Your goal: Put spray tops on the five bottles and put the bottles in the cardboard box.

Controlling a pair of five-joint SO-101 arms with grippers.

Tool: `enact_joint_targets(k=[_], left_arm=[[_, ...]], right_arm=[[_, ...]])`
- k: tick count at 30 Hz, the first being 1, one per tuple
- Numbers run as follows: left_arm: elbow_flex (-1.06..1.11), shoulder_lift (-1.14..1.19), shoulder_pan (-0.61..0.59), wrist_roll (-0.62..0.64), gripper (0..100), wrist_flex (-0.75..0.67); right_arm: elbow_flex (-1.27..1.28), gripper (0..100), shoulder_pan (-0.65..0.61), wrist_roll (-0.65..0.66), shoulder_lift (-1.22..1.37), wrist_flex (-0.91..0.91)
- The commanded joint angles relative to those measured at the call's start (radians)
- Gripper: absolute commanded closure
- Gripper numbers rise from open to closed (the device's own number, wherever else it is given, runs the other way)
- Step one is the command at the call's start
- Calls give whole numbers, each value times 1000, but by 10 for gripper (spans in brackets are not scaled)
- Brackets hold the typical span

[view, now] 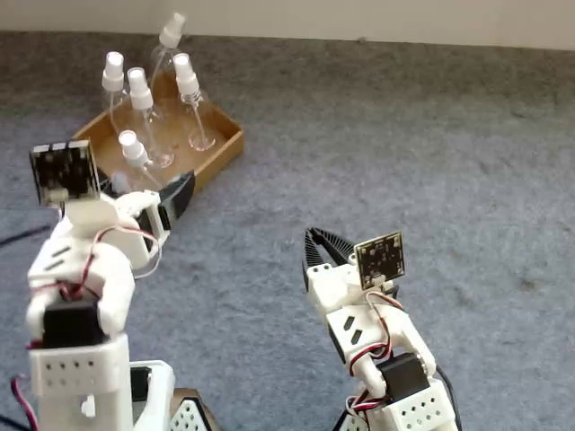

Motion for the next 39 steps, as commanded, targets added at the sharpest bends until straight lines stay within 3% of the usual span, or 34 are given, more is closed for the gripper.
enact_joint_targets(k=[1,9,15,18,27,39], left_arm=[[-182,153,16,14,663,143],[-278,120,19,15,682,304],[-277,-13,133,11,930,377],[-271,-54,225,11,998,419],[-271,-165,255,14,994,545],[-176,-418,254,11,994,592]], right_arm=[[136,978,12,9,-7,2],[136,978,12,9,-7,2],[136,978,12,9,-7,2],[136,978,12,9,-7,2],[136,978,12,9,-7,2],[136,978,12,9,-7,2]])
